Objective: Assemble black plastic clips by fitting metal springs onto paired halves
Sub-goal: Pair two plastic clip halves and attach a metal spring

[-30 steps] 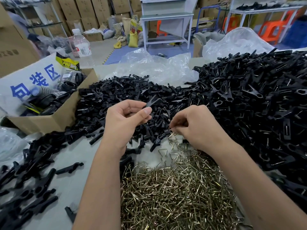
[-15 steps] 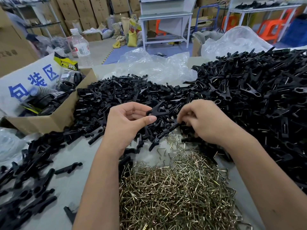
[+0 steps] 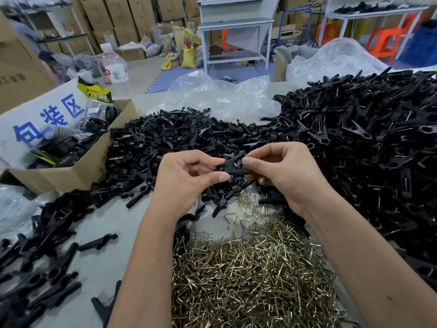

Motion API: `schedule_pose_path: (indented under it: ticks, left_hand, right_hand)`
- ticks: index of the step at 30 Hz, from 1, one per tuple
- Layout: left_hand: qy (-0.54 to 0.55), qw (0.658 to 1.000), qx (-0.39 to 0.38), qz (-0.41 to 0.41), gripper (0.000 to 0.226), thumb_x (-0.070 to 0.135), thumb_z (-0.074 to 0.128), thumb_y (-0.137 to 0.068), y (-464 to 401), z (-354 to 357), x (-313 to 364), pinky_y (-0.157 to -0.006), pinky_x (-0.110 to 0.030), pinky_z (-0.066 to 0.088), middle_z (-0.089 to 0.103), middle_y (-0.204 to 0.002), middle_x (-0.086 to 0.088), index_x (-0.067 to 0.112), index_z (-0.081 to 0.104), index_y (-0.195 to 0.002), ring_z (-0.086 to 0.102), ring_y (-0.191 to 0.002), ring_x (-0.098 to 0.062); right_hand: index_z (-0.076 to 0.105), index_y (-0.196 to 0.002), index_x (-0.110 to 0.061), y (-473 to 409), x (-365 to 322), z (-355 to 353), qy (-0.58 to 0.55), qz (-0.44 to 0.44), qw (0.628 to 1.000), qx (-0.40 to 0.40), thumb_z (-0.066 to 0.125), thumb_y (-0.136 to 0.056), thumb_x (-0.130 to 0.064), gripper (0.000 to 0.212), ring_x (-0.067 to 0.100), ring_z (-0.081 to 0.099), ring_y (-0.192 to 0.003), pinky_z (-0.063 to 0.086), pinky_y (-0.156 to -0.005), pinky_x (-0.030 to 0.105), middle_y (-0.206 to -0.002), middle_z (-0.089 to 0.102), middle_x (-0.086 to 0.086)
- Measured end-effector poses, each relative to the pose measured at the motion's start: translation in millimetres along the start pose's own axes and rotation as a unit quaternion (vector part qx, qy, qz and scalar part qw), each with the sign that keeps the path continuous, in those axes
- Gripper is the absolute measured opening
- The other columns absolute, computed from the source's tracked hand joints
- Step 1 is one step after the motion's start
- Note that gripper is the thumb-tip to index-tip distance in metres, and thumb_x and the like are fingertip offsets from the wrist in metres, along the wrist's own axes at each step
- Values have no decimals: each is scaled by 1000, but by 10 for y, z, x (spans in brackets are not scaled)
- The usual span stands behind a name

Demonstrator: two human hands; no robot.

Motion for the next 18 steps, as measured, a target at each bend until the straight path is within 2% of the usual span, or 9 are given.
schedule_pose_path:
  ticks: [6,7,11,15,18]
  left_hand:
    - [0,1000,-18,11,29,16,90,-62,-14,0,-25,-65,-16,52,71,-70,7,9,79,-88,62,-65,-4]
    - [2,1000,-20,13,29,15,90,-62,-13,2,-27,-65,-15,51,71,-69,8,9,79,-88,62,-65,-3]
    - [-6,1000,-20,22,29,18,91,-62,-9,3,-33,-64,-16,52,71,-70,8,11,80,-88,62,-66,-4]
    - [-6,1000,-17,13,29,17,92,-60,-3,18,-29,-67,-17,55,74,-73,4,15,80,-86,66,-68,-6]
    - [-1,1000,3,5,30,18,94,-56,-4,-3,-33,-71,-21,59,75,-75,1,19,80,-82,68,-71,-11]
  right_hand:
    - [78,-84,0,8,-3,13,-14,20,1000,5,87,-79,-3,11,11,59,-48,56,-67,47,-71,74,15]
    - [77,-84,1,7,-1,18,-13,22,1000,6,87,-78,-2,12,11,58,-46,56,-65,46,-70,73,14]
    - [73,-81,-2,-3,-7,22,-4,20,1000,15,87,-77,1,15,14,58,-48,50,-46,28,-67,72,12]
    - [73,-82,-7,-16,-6,-9,-6,21,1000,12,86,-78,1,16,23,66,-64,55,-53,28,-75,74,15]
    - [72,-84,-6,-22,-23,-56,-2,6,1000,1,80,-84,4,13,23,70,-66,55,-52,26,-80,75,18]
Point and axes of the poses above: each hand's wrist, its own y-axis away from the middle knuckle, its own z-axis out of the palm, x = y × z, the point moved 2 cm from there along -y, towards the middle knuckle
